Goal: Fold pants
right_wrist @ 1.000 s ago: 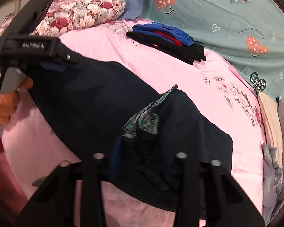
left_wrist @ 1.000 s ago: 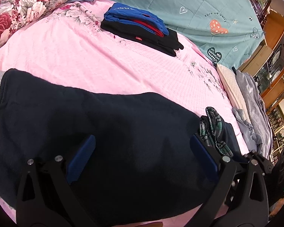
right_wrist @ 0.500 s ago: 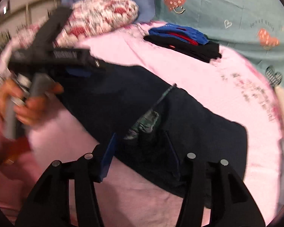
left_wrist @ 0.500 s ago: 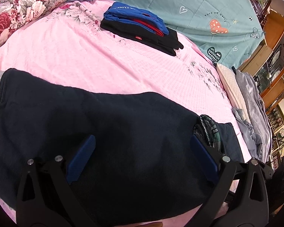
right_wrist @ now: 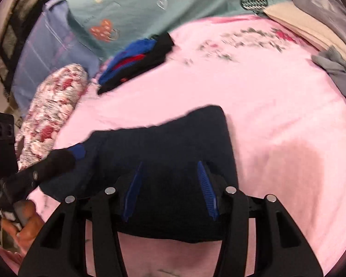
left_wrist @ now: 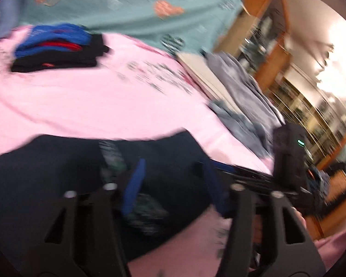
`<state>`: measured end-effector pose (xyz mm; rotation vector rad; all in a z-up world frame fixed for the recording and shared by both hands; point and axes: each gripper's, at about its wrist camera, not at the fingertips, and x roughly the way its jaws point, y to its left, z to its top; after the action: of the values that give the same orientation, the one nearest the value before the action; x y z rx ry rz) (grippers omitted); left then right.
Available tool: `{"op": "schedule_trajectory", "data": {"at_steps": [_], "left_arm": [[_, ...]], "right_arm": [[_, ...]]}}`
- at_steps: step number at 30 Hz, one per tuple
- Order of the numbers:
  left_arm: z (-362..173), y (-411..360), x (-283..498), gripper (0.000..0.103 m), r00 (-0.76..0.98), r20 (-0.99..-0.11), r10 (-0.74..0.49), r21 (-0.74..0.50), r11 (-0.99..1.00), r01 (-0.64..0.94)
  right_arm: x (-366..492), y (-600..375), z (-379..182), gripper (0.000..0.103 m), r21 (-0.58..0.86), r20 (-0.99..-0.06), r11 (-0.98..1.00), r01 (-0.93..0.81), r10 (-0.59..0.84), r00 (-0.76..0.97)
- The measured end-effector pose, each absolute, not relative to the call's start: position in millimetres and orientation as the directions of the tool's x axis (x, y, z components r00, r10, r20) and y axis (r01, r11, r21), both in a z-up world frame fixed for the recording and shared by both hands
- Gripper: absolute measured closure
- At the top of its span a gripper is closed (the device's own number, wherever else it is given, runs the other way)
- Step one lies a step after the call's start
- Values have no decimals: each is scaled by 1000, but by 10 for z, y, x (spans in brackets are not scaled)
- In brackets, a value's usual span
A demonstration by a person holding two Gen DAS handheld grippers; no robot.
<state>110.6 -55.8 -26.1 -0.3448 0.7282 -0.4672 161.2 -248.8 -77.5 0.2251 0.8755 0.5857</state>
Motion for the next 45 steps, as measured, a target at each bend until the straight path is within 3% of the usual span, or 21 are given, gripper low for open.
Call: {"op": "schedule_trajectory", "data": {"at_steps": [5, 12, 17, 22, 24, 26, 29, 32, 36, 37, 39, 42, 45], "left_arm": [[-707, -723, 1190, 79, 521, -699, -490, -428, 870, 243], [-780, -406, 981, 79, 541, -640, -546, -535, 822, 195], [-756, -515, 985, 79, 572, -654, -495, -469, 859, 207], [-762, -478, 924, 79, 584, -649, -488, -457, 863, 214], [-775, -457, 927, 79, 583, -645, -495, -469, 858, 209], [-786, -453, 925, 79, 582, -642, -498, -475, 855, 207], [-772, -478, 919, 79, 585, -645, -491, -463, 861, 211], [-769, -489, 914, 79, 586, -648, -486, -454, 865, 215], [-771, -479, 903, 79, 590, -644, -488, -458, 863, 213], [-771, -483, 899, 79, 590, -644, -487, -458, 863, 213], [-773, -488, 900, 79, 591, -646, -482, -452, 866, 213], [-762, -504, 895, 79, 593, -647, -479, -445, 869, 216], [-768, -497, 892, 79, 592, -645, -483, -450, 866, 216]], "right_arm": [[1574, -2564, -835, 52, 454, -639, 800, -392, 599, 483], [1645, -2531, -772, 50, 441, -649, 796, -415, 602, 464], [1744, -2364, -407, 48, 346, -569, 777, -526, 619, 541], [2390, -2310, -789, 48, 511, -667, 773, -374, 632, 395], [2546, -2513, -931, 56, 656, -599, 707, -264, 701, 388], [2505, -2521, -832, 57, 650, -607, 726, -225, 674, 422], [2213, -2171, -514, 56, 532, -579, 733, -424, 680, 450], [2082, -1866, -502, 56, 597, -527, 578, -557, 806, 271], [2261, -1693, -788, 56, 570, -623, 642, -513, 744, 240], [2342, -1686, -904, 62, 550, -659, 680, -485, 710, 248], [2441, -1759, -999, 67, 604, -631, 666, -437, 735, 247], [2375, -1870, -825, 63, 576, -624, 697, -427, 712, 321], [2116, -2035, -562, 63, 612, -531, 611, -502, 788, 313]]}}
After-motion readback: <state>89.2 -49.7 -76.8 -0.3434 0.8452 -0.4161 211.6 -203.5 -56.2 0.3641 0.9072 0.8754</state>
